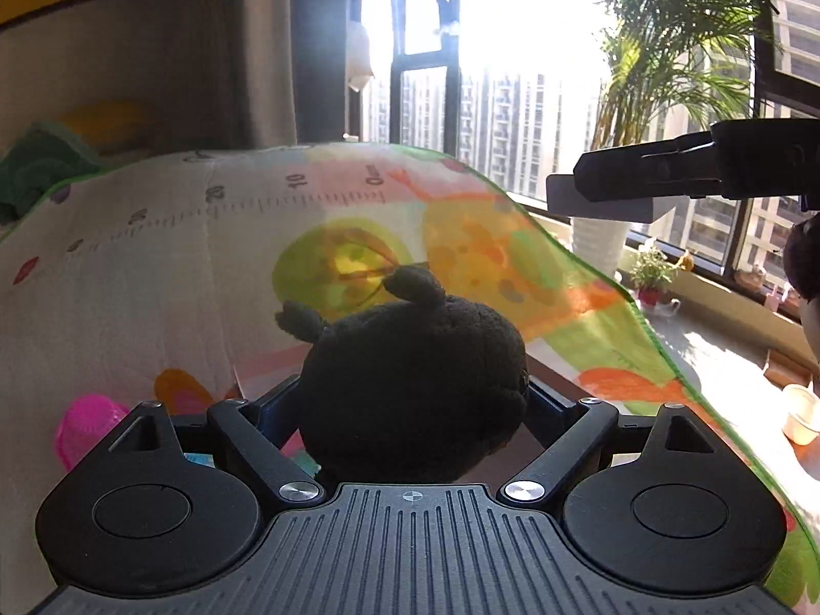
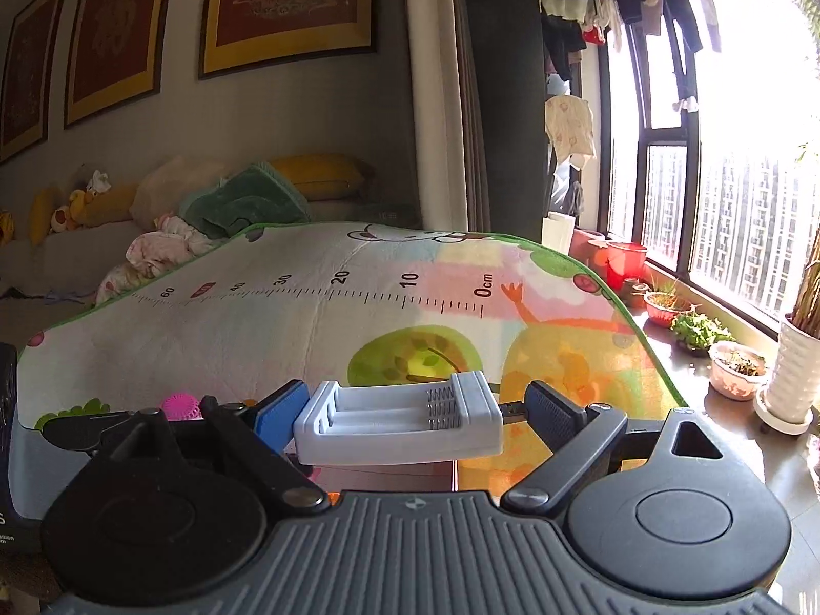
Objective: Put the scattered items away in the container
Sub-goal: 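Lift the black plush into the pink box and release it while the right tool carries the charger, then release the charger into the box and grasp the blue wipes packet with the right tool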
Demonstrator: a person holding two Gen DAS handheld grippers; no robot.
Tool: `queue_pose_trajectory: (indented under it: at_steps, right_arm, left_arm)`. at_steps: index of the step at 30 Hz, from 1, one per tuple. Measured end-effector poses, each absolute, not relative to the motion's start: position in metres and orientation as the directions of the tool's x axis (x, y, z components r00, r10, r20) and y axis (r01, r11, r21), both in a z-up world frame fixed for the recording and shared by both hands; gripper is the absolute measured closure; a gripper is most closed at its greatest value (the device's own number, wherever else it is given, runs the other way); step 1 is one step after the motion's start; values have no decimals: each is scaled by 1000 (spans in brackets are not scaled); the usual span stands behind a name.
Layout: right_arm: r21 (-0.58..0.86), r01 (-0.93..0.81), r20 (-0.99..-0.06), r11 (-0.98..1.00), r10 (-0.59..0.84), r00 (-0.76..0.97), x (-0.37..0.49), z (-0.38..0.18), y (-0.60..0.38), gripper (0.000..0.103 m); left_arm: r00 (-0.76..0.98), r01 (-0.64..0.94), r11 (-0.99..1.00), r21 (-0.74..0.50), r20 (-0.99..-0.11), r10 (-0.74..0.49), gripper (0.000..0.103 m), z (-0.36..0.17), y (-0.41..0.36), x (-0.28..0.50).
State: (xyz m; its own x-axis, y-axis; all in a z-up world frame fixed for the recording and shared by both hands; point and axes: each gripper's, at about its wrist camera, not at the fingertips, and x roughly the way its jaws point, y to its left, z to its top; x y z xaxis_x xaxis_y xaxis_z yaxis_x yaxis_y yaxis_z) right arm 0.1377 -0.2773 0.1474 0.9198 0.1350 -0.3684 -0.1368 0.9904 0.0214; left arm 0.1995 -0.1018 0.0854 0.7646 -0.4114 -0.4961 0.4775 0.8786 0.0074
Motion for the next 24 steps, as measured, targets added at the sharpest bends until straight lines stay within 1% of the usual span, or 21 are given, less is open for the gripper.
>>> queue_pose_trajectory:
  at_steps: [3, 7, 10, 12, 15, 20, 24]
  right_arm:
    - [29, -132, -418, 991, 132, 899, 161, 132, -268, 12]
    - [50, -133, -455, 990, 141, 879, 184, 118, -262, 12]
    - [65, -142, -479, 988, 156, 864, 200, 109, -259, 12]
    - [69, -144, -499, 987, 159, 852, 211, 102, -257, 12]
    - [76, -143, -539, 987, 161, 827, 228, 89, -251, 12]
    - [108, -166, -597, 980, 197, 778, 247, 74, -244, 11]
    - [62, -169, -606, 984, 172, 776, 250, 75, -234, 10]
  left_arm:
    - [746, 498, 867, 5, -513, -425, 7, 75, -97, 205]
    - [735, 539, 842, -16, -481, -479, 3, 78, -82, 181]
    - [746, 526, 850, -27, -466, -476, 2, 72, -63, 158]
    - [768, 493, 870, -16, -462, -443, 1, 66, -50, 149]
    - [804, 405, 914, 5, -478, -353, 1, 53, -23, 144]
    - [823, 256, 966, -38, -516, -238, 0, 37, 25, 148]
    - [821, 156, 985, -75, -544, -172, 0, 28, 49, 145]
